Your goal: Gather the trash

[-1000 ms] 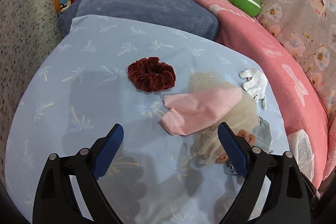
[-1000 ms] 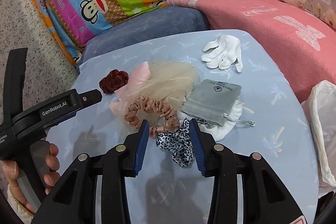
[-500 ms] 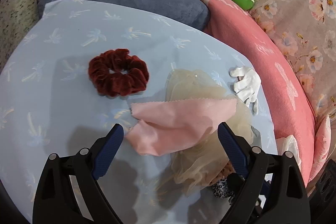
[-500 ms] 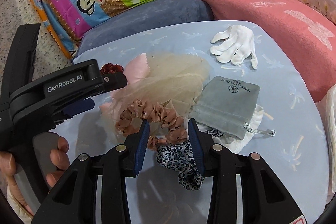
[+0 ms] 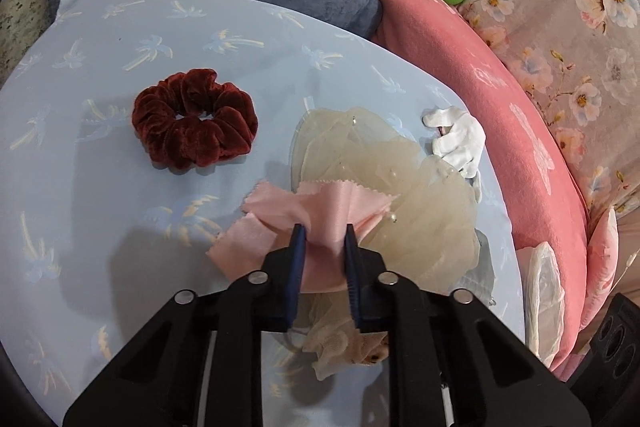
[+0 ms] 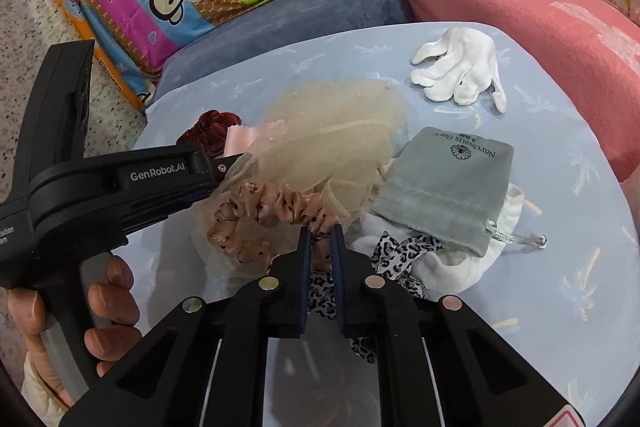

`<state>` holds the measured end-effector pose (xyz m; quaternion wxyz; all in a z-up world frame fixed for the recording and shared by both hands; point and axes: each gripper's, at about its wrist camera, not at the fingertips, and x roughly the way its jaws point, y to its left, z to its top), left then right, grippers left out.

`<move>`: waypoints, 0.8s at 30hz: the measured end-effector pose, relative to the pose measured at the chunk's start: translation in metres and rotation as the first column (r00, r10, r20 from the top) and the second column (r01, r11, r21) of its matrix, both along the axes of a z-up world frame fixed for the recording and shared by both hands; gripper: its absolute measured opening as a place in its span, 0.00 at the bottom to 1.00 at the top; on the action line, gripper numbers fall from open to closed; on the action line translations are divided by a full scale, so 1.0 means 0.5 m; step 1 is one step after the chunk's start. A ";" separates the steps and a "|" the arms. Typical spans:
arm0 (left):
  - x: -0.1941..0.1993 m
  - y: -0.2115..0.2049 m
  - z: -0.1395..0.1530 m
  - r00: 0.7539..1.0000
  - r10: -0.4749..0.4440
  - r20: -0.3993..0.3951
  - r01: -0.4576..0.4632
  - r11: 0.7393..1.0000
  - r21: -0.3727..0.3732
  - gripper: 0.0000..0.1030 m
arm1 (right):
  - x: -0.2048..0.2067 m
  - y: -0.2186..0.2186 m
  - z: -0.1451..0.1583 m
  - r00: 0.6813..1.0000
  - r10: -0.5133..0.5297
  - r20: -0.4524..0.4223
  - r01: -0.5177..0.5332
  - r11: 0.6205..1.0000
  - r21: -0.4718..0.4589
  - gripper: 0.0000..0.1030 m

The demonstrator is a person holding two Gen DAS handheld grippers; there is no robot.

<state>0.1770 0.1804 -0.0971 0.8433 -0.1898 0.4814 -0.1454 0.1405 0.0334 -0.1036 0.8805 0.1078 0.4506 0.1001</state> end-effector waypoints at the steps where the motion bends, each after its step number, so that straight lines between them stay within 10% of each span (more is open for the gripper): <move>1: -0.004 0.002 0.003 1.000 0.002 0.004 -0.002 1.000 -0.003 0.16 | -0.003 -0.001 0.004 1.000 0.000 0.004 0.000 1.000 0.004 0.09; 16: -0.050 0.005 0.047 0.998 0.025 0.059 -0.026 1.000 0.013 0.11 | -0.055 -0.027 0.079 0.996 -0.015 0.089 0.011 0.999 0.042 0.01; 18: -0.046 0.002 0.042 0.998 0.028 0.051 -0.029 0.999 0.023 0.18 | -0.058 -0.028 0.083 0.996 -0.014 0.094 0.010 0.999 0.038 0.01; 20: -0.039 0.003 0.036 0.998 0.048 0.046 -0.050 0.998 0.038 0.45 | -0.057 -0.030 0.082 0.996 -0.012 0.091 0.009 0.999 0.037 0.01; 24: -0.022 0.009 0.032 0.997 0.056 0.047 -0.057 0.998 0.030 0.51 | -0.048 -0.034 0.070 0.997 -0.018 0.074 0.015 0.999 0.038 0.01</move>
